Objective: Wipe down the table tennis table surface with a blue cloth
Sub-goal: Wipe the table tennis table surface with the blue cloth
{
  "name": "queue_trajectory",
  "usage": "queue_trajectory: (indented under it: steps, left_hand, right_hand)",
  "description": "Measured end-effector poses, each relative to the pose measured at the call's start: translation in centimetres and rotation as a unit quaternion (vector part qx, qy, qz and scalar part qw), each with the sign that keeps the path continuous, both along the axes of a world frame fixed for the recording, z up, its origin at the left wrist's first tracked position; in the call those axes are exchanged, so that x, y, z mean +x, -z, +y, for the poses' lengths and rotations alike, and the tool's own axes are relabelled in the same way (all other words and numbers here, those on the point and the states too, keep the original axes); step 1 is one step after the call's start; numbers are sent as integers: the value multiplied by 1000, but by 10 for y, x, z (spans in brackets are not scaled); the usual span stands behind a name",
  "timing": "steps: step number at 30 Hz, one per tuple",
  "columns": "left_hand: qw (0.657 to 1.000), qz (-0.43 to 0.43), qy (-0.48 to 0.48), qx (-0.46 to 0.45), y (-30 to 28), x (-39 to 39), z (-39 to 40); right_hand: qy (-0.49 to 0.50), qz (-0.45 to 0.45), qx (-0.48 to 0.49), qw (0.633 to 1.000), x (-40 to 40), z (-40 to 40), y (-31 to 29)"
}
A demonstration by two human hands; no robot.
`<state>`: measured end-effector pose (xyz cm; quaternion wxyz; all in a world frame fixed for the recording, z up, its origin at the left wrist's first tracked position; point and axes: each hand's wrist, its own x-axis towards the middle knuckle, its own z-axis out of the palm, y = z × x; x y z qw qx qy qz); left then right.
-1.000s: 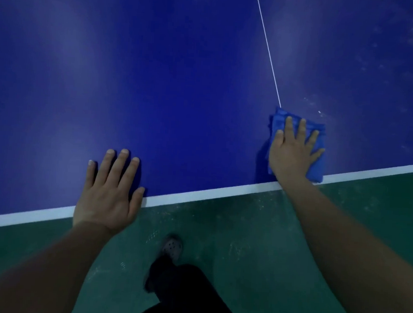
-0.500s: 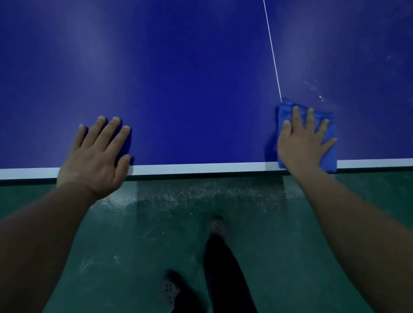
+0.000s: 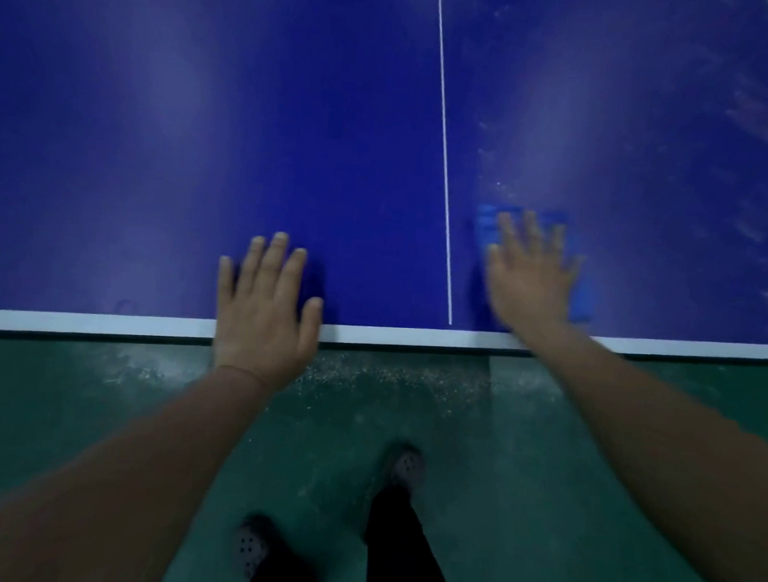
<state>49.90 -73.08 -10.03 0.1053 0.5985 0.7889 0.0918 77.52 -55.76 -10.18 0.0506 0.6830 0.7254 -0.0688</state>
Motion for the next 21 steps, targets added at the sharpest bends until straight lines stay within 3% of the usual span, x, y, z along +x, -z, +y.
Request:
queue_trajectory:
  steps: [3, 6, 8, 10, 12, 14, 16, 18, 21]
  left_hand:
    - [1000, -1, 30, -10, 6, 51, 26]
    - [996, 53, 52, -45, 14, 61, 34]
    - [996, 64, 49, -47, 16, 60, 35]
    - [996, 66, 43, -34, 16, 65, 36]
    - [997, 71, 36, -24, 16, 68, 36]
    - [996, 73, 34, -29, 16, 69, 35]
    - [996, 77, 33, -39, 14, 69, 36]
    - [995, 81, 34, -47, 13, 71, 37]
    - [995, 84, 32, -52, 13, 71, 37]
  right_hand:
    - [196, 27, -22, 980, 81, 27, -9]
    - [262, 40, -13, 964, 67, 24, -7]
    - [193, 38, -3, 981, 16, 8, -5]
    - [11, 35, -7, 999, -40, -27, -1]
    - [-180, 51, -46, 981, -67, -64, -2]
    - [-225, 59, -36, 972, -36, -57, 3]
    - [-139, 32, 18, 990, 30, -25, 9]
    - [13, -8, 7, 1000, 107, 16, 7]
    - [226, 38, -10, 973, 162, 51, -7]
